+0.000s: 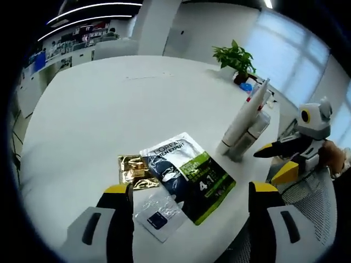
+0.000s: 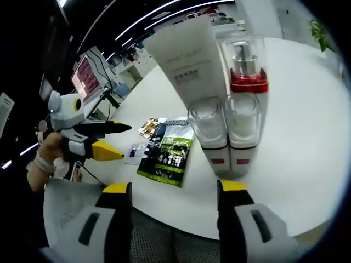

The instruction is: Arrange the skincare products in the storage area until every visible bottle or jar stands upright without overlapping.

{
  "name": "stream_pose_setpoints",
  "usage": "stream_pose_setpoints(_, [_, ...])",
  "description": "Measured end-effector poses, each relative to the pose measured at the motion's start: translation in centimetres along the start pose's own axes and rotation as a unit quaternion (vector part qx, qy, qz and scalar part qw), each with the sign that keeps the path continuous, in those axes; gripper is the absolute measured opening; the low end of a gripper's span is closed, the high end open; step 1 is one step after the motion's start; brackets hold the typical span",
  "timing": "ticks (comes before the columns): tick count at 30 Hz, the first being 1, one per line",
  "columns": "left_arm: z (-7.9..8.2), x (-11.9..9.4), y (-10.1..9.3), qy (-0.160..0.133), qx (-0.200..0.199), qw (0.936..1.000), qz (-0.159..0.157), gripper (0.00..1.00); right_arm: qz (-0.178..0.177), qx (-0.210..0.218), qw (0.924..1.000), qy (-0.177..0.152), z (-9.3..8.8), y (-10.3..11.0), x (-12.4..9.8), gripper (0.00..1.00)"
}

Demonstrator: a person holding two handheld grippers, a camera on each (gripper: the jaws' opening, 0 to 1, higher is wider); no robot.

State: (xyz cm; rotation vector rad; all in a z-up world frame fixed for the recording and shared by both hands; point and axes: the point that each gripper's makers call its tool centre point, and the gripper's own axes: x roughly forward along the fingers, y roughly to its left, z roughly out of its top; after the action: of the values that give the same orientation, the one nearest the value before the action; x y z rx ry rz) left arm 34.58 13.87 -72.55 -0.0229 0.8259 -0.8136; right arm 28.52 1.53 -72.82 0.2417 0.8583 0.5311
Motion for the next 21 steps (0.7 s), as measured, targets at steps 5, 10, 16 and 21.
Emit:
stream_pose_setpoints(5, [-0.2, 0.0, -0.3, 0.005, -0.004, 1.0000, -0.002, 0.85, 0.001, 0.006, 1.0000, 0.004, -0.4, 0.0, 0.5, 0.62])
stream_pose_setpoints(10, [-0.4, -0.1, -0.3, 0.006, -0.007, 1.0000, 0.000, 0.85, 0.004, 0.016, 0.9999, -0.003, -0.5, 0.2, 0.9, 0.59])
stream_pose_setpoints(16, [-0.6, 0.0, 0.1, 0.014, -0.007, 0.9999, -0.001, 0.85, 0.018, 0.034, 0.9993, 0.002, -1.1, 0.6, 1.8, 0.55])
stream_pose_setpoints(21, [-0.3, 0.1, 0.4, 0.008, -0.014, 0.9999, -0.004, 0.84, 0.017, 0.036, 0.9992, 0.004, -1.1, 0.7, 1.7, 0.55])
